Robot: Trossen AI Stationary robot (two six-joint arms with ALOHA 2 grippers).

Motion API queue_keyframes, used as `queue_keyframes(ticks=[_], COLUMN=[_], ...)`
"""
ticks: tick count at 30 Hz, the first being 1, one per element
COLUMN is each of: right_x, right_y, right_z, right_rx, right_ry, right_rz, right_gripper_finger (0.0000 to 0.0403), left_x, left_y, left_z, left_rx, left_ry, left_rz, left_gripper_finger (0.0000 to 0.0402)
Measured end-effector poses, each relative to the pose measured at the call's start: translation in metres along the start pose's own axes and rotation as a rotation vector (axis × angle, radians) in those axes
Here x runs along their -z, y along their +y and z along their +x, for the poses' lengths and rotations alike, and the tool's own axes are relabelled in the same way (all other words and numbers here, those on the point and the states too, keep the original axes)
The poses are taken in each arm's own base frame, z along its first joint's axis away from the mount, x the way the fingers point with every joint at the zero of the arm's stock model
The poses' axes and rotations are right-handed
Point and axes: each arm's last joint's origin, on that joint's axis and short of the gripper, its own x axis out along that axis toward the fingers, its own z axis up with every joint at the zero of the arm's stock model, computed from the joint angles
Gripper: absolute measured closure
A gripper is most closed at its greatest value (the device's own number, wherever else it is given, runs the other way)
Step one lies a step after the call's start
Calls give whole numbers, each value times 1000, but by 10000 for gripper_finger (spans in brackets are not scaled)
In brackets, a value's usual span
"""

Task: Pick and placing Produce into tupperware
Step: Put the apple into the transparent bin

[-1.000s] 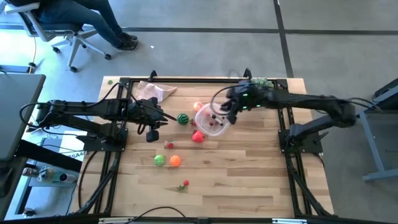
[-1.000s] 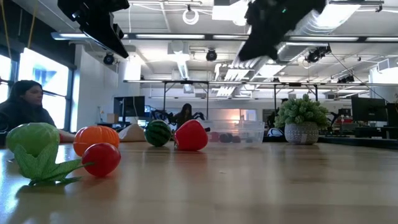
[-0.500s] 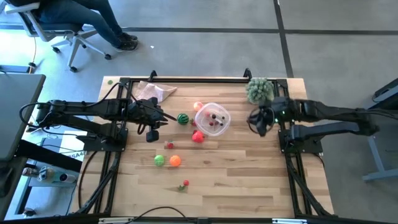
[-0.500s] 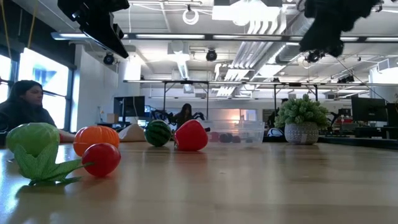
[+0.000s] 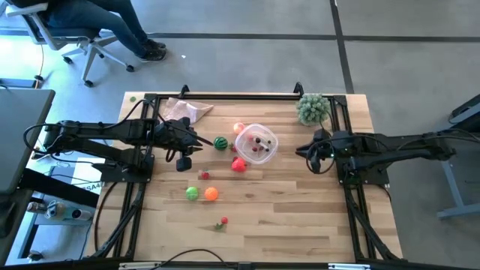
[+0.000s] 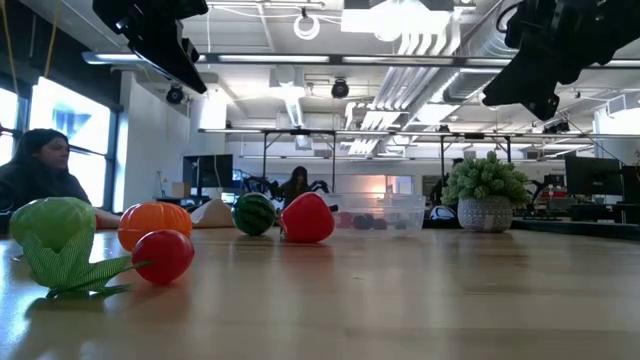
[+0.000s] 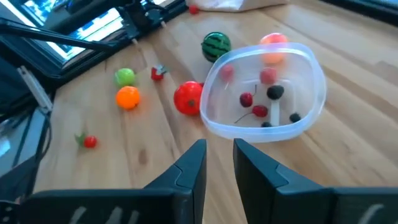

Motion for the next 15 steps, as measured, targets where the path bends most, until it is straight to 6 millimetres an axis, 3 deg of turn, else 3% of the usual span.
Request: queue_keyframes(ticks=[15], right_x=[-5], right_y=[1], right_z=[0], right_rx=[9], right_ry=[-60], right_rz=[-62], right_gripper_finger=[332], left_x=[-6], left_y=[1], left_z=[0], left_rx=[-18], left_ry=[-61], left_rz=[-4], left_gripper_finger=[350])
